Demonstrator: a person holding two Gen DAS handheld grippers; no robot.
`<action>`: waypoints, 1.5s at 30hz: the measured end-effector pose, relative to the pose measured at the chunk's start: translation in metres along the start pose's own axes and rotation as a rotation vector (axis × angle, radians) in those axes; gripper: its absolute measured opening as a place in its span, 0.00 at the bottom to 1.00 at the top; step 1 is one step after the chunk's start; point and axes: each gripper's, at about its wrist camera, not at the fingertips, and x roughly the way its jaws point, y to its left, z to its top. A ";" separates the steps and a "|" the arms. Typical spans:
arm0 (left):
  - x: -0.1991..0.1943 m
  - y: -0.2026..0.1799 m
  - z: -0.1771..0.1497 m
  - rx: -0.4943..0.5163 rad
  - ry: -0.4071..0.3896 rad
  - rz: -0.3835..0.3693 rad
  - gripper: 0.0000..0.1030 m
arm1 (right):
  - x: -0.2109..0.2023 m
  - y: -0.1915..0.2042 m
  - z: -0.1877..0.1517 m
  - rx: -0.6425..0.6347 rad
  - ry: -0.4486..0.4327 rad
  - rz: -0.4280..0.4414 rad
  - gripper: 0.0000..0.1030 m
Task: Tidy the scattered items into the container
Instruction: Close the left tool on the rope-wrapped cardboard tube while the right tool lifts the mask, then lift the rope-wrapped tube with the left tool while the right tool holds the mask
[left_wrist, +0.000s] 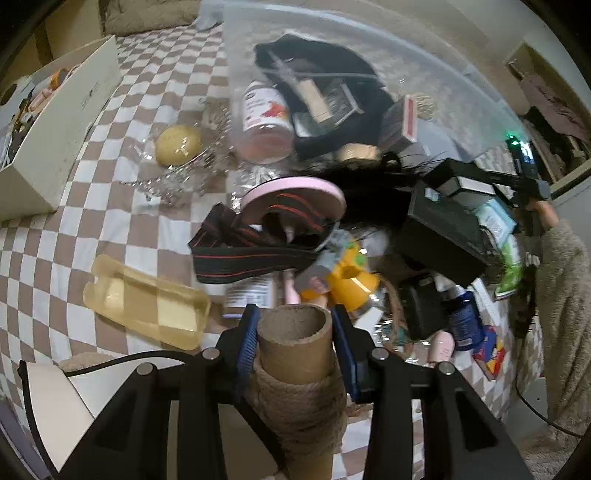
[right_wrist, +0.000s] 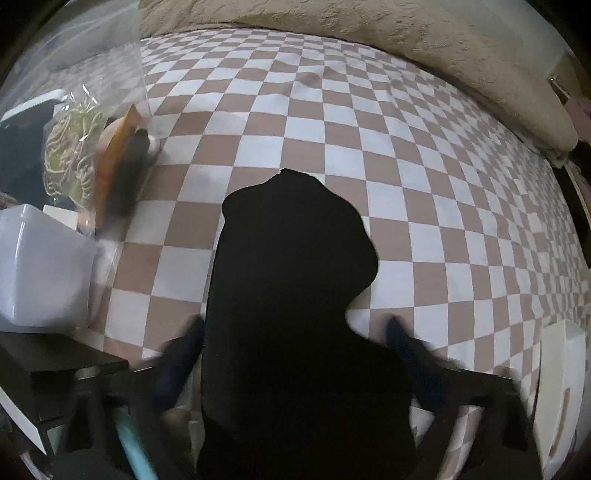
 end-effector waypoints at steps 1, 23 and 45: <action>-0.003 -0.002 0.000 0.003 -0.005 -0.007 0.38 | -0.004 -0.003 -0.001 0.016 -0.016 0.018 0.56; -0.046 -0.041 -0.005 0.059 -0.131 -0.085 0.38 | -0.203 -0.029 -0.077 0.178 -0.473 0.369 0.20; -0.074 -0.066 -0.032 0.131 -0.182 -0.078 0.38 | -0.257 -0.004 -0.181 0.310 -0.545 0.791 0.20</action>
